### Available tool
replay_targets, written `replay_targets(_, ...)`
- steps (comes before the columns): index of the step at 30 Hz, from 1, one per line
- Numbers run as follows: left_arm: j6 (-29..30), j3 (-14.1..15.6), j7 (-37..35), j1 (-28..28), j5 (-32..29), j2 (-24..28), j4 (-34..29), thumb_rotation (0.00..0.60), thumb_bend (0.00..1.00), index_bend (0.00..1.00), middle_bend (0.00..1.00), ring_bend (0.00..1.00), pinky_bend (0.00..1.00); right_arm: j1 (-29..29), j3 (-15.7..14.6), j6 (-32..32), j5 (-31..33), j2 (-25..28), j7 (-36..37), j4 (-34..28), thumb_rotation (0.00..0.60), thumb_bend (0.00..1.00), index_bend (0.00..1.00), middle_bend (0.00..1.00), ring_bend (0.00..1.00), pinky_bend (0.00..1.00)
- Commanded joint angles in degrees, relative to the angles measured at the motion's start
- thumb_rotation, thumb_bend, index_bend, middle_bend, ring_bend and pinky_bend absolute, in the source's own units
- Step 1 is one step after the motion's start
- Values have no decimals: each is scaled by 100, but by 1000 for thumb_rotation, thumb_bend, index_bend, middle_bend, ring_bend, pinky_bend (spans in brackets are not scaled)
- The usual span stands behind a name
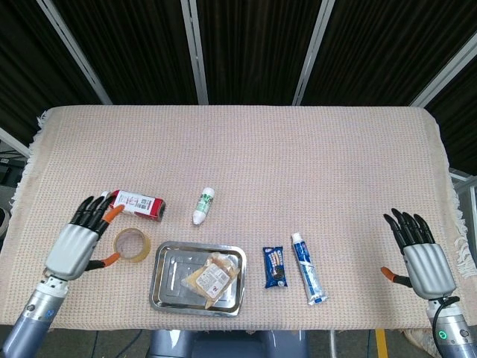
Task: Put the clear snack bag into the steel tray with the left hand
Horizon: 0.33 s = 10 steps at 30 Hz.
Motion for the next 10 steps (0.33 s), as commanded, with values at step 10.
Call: replay_targets(10, 539, 198, 355, 1001, -10, 62, 310, 567, 111, 142, 0, 0, 0, -5, 71, 93, 92, -157, -250, 31, 600, 0, 23, 0, 0, 0)
